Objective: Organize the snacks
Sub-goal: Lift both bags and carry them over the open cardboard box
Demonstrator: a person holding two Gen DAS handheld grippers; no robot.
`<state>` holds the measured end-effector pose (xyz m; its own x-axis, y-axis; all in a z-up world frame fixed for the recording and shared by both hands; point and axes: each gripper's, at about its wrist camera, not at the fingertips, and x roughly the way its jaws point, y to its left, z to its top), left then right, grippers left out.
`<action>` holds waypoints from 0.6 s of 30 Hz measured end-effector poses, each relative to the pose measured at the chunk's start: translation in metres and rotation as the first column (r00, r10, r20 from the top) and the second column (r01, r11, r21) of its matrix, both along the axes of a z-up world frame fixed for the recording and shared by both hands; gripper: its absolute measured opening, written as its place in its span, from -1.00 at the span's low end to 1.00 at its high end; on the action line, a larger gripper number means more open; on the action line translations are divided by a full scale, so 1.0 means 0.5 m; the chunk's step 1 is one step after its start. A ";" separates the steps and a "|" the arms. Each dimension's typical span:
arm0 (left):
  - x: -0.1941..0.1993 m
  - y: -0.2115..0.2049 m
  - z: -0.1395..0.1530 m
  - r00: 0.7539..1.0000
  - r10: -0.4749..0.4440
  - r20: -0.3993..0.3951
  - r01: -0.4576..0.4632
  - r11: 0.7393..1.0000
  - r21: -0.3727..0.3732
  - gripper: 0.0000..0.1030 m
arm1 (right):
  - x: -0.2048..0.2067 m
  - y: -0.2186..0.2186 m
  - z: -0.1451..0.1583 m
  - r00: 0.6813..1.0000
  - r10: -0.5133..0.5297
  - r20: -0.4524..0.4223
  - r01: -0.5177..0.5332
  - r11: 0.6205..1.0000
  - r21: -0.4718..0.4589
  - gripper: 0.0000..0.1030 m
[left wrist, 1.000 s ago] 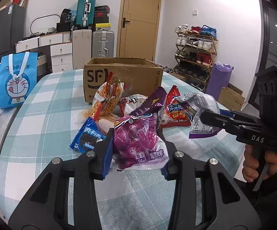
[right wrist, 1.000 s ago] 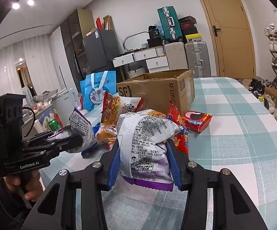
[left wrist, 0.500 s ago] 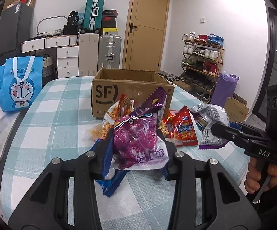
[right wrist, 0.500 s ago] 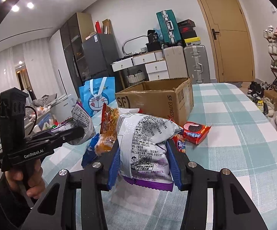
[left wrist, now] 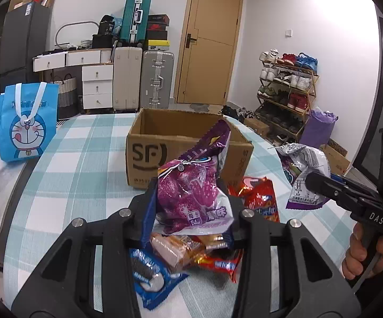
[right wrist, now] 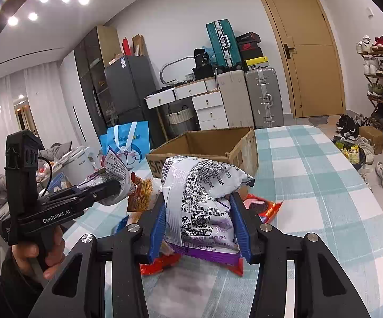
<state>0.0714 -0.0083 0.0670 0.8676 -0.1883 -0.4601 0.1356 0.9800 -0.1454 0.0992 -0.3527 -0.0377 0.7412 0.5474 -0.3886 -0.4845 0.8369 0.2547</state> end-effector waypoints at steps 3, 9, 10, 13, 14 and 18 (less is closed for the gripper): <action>0.024 -0.001 0.015 1.000 0.006 0.008 -0.006 1.000 -0.001 -0.28 | 0.016 0.001 0.015 1.000 -0.006 0.003 0.006 1.000 0.003 -0.10; 0.068 0.001 0.038 1.000 0.019 0.012 -0.019 1.000 -0.002 -0.28 | 0.048 0.009 0.035 1.000 -0.007 0.000 0.007 1.000 0.009 -0.10; 0.074 0.001 0.040 1.000 0.020 0.011 -0.020 1.000 -0.003 -0.28 | 0.052 0.011 0.039 1.000 -0.008 0.002 0.008 1.000 0.008 -0.10; 0.088 0.004 0.049 1.000 0.021 0.011 -0.021 1.000 -0.012 -0.28 | 0.063 0.013 0.049 1.000 -0.009 0.004 0.009 1.000 0.020 -0.10; 0.091 0.005 0.054 1.000 0.022 0.014 -0.022 1.000 -0.016 -0.28 | 0.066 0.013 0.054 1.000 -0.011 0.008 0.011 1.000 0.023 -0.10; 0.105 0.008 0.074 0.999 0.027 0.028 -0.026 1.000 -0.018 -0.28 | 0.088 0.014 0.070 1.000 -0.023 0.007 0.022 0.999 0.037 -0.10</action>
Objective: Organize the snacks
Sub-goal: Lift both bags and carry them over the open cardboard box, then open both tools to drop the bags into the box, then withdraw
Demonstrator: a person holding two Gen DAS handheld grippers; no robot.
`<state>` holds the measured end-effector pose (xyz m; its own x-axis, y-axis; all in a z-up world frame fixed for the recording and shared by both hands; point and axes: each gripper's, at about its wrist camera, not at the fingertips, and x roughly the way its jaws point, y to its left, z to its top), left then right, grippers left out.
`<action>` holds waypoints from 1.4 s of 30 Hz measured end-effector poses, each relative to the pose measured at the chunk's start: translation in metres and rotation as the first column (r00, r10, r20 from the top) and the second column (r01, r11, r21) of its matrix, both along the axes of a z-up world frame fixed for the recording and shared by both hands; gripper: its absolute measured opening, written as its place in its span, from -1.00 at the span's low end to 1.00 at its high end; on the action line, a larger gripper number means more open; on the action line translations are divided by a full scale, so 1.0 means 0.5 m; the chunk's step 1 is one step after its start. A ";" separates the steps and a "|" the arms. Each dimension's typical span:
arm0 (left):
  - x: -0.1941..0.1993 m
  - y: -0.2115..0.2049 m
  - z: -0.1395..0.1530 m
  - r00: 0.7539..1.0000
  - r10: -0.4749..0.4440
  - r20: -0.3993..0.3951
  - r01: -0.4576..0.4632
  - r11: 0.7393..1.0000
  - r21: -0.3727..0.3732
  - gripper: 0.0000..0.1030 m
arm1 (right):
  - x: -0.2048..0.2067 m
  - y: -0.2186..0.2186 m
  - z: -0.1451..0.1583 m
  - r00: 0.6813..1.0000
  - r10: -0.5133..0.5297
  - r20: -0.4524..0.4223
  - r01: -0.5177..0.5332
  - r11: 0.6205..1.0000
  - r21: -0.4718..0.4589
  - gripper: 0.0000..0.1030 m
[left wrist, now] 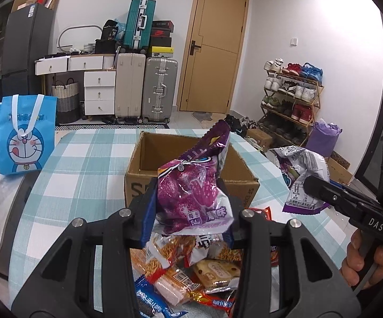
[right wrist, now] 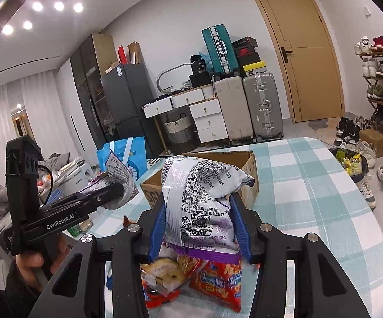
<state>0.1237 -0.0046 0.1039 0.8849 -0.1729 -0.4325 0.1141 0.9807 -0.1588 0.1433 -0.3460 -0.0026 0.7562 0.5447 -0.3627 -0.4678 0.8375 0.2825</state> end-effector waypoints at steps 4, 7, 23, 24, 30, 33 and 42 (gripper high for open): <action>0.026 -0.005 0.015 1.000 0.006 0.001 -0.007 1.000 0.011 -0.28 | 0.022 0.010 0.013 1.000 -0.006 0.001 0.006 1.000 0.000 -0.10; 0.053 -0.009 0.026 1.000 0.013 -0.001 -0.013 1.000 0.021 -0.28 | 0.041 0.020 0.018 1.000 -0.006 -0.003 0.006 1.000 -0.007 -0.10; 0.233 -0.031 0.005 0.995 0.055 -0.088 -0.049 0.996 0.069 -0.28 | 0.182 0.077 -0.008 0.996 -0.030 -0.089 0.026 0.999 -0.039 -0.10; 0.244 -0.029 0.000 0.994 0.057 -0.092 -0.051 0.996 0.068 -0.28 | 0.190 0.080 -0.009 0.995 -0.033 -0.093 0.029 0.999 -0.038 -0.10; 0.296 -0.030 -0.020 0.990 0.067 -0.122 -0.058 0.996 0.075 -0.28 | 0.220 0.102 -0.022 0.993 -0.040 -0.113 0.034 0.998 -0.058 -0.10; 0.318 -0.034 -0.036 0.987 0.074 -0.140 -0.061 0.994 0.090 -0.27 | 0.229 0.109 -0.034 0.991 -0.042 -0.130 0.034 0.997 -0.063 -0.09; 0.341 -0.035 -0.061 0.980 0.067 -0.189 -0.049 0.994 0.094 -0.11 | 0.226 0.106 -0.036 0.993 -0.032 -0.111 0.024 0.997 -0.071 0.00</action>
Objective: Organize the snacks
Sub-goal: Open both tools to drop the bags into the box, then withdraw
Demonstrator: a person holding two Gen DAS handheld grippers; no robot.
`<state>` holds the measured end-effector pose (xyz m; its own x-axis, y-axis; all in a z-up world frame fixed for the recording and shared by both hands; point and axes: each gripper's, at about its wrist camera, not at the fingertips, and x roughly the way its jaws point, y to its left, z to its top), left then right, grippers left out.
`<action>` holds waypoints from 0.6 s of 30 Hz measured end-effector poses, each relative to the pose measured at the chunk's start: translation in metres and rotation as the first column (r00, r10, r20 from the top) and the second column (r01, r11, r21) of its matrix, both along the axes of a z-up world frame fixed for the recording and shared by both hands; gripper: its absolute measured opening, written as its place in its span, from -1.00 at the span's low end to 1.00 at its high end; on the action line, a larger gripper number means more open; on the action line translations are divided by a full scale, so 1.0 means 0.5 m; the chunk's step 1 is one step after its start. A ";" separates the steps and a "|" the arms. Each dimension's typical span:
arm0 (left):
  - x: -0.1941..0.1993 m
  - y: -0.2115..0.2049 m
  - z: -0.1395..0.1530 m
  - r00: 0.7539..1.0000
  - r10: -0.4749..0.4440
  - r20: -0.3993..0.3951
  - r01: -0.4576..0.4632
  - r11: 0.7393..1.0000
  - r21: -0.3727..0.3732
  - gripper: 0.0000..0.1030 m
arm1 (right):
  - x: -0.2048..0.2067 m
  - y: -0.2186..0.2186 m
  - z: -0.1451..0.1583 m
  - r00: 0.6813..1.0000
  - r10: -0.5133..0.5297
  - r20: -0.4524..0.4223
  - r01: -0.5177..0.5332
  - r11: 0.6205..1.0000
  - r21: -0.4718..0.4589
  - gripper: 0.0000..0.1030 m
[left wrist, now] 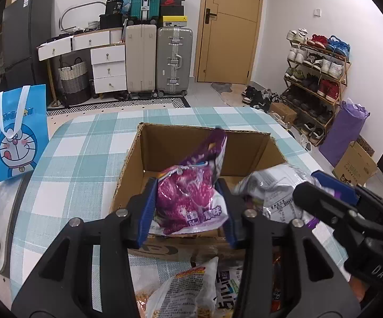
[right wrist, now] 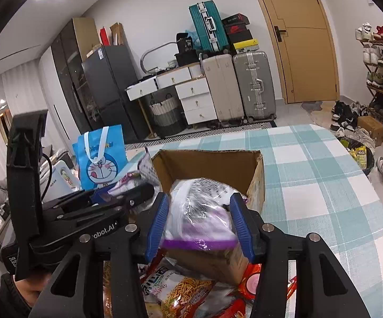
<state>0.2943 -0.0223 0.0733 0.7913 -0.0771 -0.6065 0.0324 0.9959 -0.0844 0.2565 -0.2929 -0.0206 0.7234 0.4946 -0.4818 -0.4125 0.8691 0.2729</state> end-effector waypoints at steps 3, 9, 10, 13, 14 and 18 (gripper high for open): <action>-0.017 0.008 0.007 1.000 0.008 0.021 -0.008 1.000 0.016 0.55 | -0.008 -0.012 0.006 1.000 -0.006 0.008 0.006 1.000 0.005 0.15; -0.065 0.028 0.026 0.999 0.002 0.044 -0.002 1.000 -0.007 0.78 | -0.044 -0.051 0.011 1.000 -0.004 0.019 0.004 0.999 0.038 0.91; -0.076 0.033 0.027 0.999 0.005 0.046 -0.004 1.000 -0.011 0.96 | -0.049 -0.055 0.011 1.000 -0.002 0.016 0.001 0.999 0.037 0.92; -0.122 0.049 0.032 0.997 0.013 0.075 -0.012 1.000 -0.016 0.99 | -0.065 -0.071 0.004 1.000 0.001 -0.024 -0.001 1.000 0.028 0.99; -0.133 0.053 0.032 0.997 0.010 0.076 -0.009 1.000 -0.020 0.99 | -0.070 -0.076 0.002 1.000 -0.001 -0.029 0.001 1.000 0.027 0.99; -0.189 0.070 0.025 0.998 0.008 0.069 -0.006 1.000 -0.027 0.99 | -0.103 -0.096 -0.008 1.000 0.000 -0.028 0.001 1.000 0.009 0.99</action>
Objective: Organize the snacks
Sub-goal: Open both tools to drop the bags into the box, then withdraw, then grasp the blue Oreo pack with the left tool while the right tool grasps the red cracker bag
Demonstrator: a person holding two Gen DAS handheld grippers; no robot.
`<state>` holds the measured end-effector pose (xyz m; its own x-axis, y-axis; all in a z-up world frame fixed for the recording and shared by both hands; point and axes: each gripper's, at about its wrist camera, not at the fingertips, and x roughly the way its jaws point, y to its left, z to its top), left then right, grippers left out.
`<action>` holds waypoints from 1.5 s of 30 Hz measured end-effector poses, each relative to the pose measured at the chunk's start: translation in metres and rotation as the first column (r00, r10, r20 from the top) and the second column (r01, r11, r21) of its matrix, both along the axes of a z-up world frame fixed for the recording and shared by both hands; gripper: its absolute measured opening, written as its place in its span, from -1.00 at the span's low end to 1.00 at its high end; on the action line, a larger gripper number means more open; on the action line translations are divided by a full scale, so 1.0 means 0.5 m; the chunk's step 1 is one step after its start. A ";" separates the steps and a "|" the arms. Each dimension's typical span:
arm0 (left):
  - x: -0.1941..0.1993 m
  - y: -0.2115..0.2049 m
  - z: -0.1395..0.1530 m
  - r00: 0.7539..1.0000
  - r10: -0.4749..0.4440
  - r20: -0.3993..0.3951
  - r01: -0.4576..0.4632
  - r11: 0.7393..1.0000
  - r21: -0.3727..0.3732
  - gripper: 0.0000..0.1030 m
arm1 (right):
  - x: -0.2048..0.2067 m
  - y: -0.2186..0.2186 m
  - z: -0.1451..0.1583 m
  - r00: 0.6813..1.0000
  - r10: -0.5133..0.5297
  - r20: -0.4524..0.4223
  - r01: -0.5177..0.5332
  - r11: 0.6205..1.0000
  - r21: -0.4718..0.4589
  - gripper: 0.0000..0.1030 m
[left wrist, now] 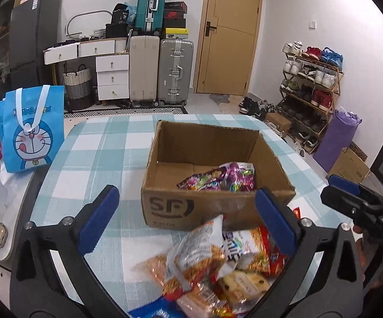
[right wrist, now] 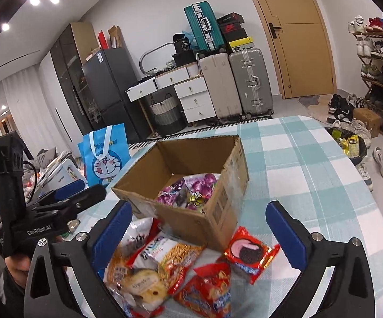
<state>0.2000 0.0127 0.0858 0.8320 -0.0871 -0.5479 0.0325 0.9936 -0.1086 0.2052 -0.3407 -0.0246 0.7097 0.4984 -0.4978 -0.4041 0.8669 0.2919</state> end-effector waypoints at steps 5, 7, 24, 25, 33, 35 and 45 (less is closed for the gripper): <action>-0.070 0.013 -0.015 1.000 -0.008 -0.003 0.008 1.000 0.004 0.99 | -0.042 -0.009 -0.025 0.999 0.024 -0.024 -0.025 0.999 -0.038 0.99; -0.089 0.019 -0.022 1.000 -0.009 -0.002 0.009 1.000 0.005 0.99 | -0.053 -0.009 -0.034 0.999 0.022 -0.031 -0.023 0.999 -0.048 0.99; -0.194 0.037 -0.101 0.999 0.005 -0.047 -0.002 0.999 0.053 0.99 | -0.119 0.031 -0.102 0.997 0.066 -0.043 -0.072 0.988 -0.140 0.99; -0.196 0.039 -0.106 0.999 0.008 -0.049 -0.006 0.999 0.048 0.99 | -0.120 0.030 -0.106 0.997 0.067 -0.048 -0.073 0.988 -0.140 0.99; -0.206 0.027 -0.155 0.995 -0.005 -0.098 0.010 0.999 0.052 0.99 | -0.107 0.024 -0.135 0.995 0.043 -0.094 -0.054 0.992 -0.114 0.99; -0.208 0.023 -0.163 0.995 -0.010 -0.101 0.017 0.998 0.067 0.99 | -0.105 0.027 -0.137 0.993 0.054 -0.102 -0.066 0.991 -0.117 0.99; -0.219 0.023 -0.183 0.992 -0.033 -0.121 0.045 0.994 0.098 0.99 | -0.086 0.050 -0.174 0.980 0.095 -0.174 -0.118 0.985 -0.125 0.99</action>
<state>0.0905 0.0241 -0.0058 0.7577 -0.0574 -0.6501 0.0641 0.9979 -0.0135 0.1625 -0.3159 -0.1116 0.5575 0.4870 -0.6723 -0.4514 0.8575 0.2469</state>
